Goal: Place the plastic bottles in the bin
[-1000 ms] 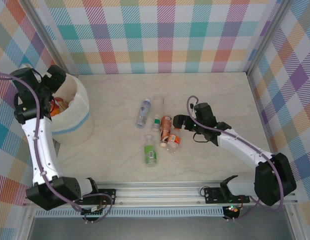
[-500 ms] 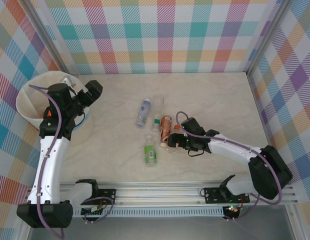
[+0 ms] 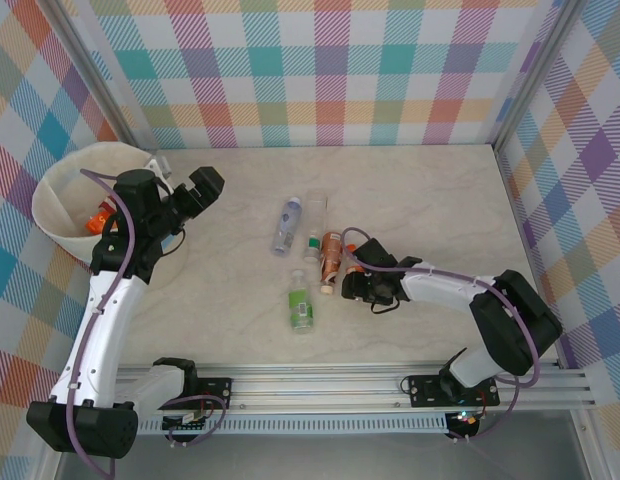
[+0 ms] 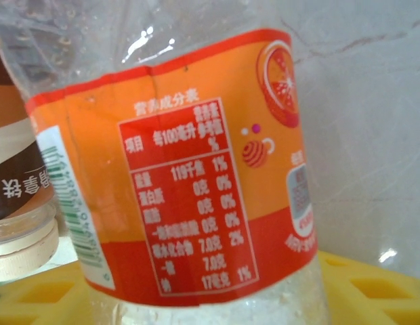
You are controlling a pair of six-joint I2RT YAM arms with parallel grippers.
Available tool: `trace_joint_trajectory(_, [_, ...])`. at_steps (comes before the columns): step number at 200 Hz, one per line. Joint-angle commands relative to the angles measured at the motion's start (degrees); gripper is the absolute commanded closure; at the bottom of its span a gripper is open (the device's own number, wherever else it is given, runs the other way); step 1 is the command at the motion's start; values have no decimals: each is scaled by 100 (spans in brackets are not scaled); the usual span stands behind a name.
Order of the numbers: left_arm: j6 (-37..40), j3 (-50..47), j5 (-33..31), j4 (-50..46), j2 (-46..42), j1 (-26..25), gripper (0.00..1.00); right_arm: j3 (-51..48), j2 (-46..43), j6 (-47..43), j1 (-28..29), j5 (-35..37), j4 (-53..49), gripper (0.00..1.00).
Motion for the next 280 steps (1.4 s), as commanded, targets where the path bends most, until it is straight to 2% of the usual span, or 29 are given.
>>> trace_joint_trajectory(1, [38, -40, -2, 31, 30, -100, 0, 61, 82, -434, 33, 242, 83, 40])
trace_joint_trajectory(32, [-63, -38, 207, 75, 62, -357, 0, -81, -327, -802, 35, 125, 362, 47])
trace_joint_trajectory(75, [-65, -104, -100, 395, 370, -1485, 0, -491, -1390, -1711, 97, -764, 1669, 51])
trace_joint_trajectory(101, [-39, -158, -13, 648, 776, -1937, 0, -487, -1781, -1313, 146, -1298, 2293, 53])
trace_joint_trajectory(125, [-83, -301, 89, 1051, 1065, -2399, 0, -457, -1821, -864, 405, -1388, 2772, 53])
trace_joint_trajectory(149, [9, -254, 144, 1308, 1397, -2737, 0, -419, -1756, -1012, 558, -1658, 3189, 53])
trace_joint_trajectory(172, [23, -270, 60, 1509, 1538, -2851, 0, -298, -1621, -1162, 587, -2072, 3321, 53])
trace_joint_trajectory(188, [50, -306, -23, 1663, 1575, -2861, 7, -255, -1556, -1208, 604, -2305, 3437, 52])
trace_joint_trajectory(208, [177, -184, -278, 1475, 1632, -2861, 23, -186, -1474, -1242, 615, -2388, 3438, 52])
trace_joint_trajectory(229, [200, -231, -210, 1639, 1584, -2860, 38, -187, -1430, -1220, 624, -2400, 3474, 52])
trace_joint_trajectory(263, [243, -277, 39, 1558, 1614, -2865, 42, -132, -1404, -1199, 624, -2420, 3560, 52])
trace_joint_trajectory(280, [250, -309, 38, 1486, 1610, -2861, 49, -87, -1385, -1212, 624, -2448, 3589, 52])
